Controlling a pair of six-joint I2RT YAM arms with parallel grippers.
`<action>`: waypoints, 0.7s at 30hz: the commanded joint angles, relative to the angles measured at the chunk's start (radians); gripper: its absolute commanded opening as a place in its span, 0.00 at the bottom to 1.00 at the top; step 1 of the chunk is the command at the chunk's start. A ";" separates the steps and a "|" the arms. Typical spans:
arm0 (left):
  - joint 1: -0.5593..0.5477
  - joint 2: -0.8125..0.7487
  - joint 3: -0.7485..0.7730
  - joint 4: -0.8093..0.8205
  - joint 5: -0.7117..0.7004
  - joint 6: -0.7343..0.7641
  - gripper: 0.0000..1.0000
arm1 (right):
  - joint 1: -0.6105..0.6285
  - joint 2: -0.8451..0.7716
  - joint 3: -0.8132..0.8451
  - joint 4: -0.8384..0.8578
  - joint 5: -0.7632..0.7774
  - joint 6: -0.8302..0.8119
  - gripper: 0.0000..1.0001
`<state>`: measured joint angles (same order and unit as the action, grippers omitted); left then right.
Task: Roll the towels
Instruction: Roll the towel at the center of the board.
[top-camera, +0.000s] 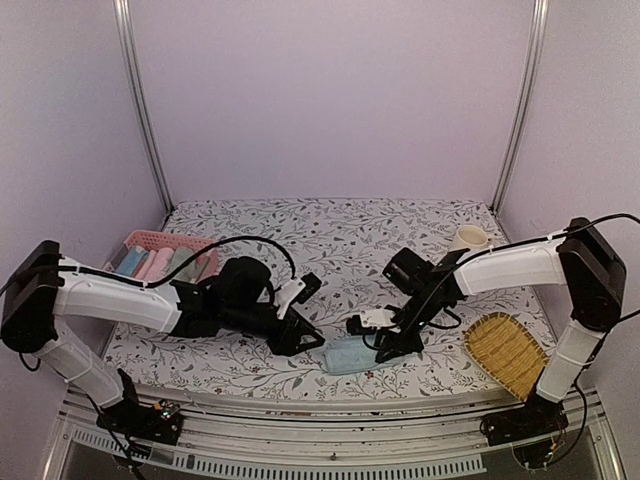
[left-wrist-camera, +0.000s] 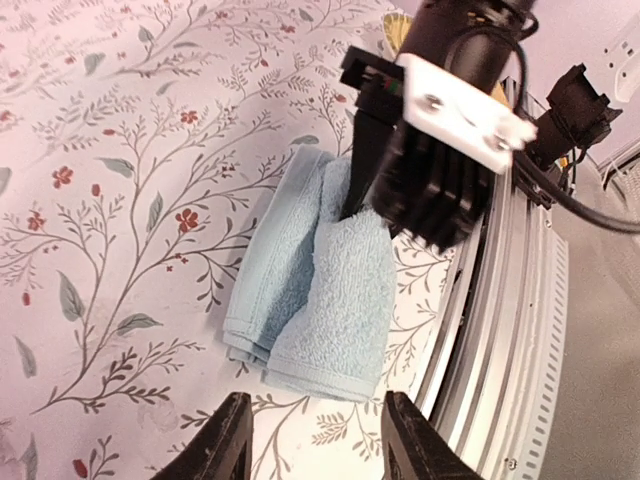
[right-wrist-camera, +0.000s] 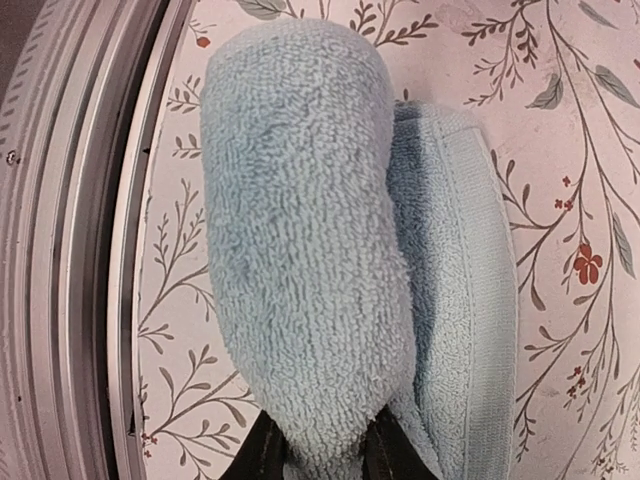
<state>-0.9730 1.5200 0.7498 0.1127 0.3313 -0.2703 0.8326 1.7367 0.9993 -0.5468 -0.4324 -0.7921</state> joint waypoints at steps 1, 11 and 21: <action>-0.088 -0.090 -0.071 0.077 -0.270 0.043 0.45 | -0.047 0.125 0.049 -0.231 -0.129 -0.034 0.14; -0.331 0.046 0.088 -0.088 -0.554 0.226 0.46 | -0.110 0.348 0.246 -0.443 -0.218 -0.084 0.13; -0.414 0.366 0.406 -0.289 -0.726 0.458 0.49 | -0.125 0.464 0.341 -0.502 -0.238 -0.093 0.13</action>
<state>-1.3621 1.7988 1.0805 -0.0654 -0.2810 0.0666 0.6933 2.0892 1.3659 -0.9970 -0.7624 -0.8757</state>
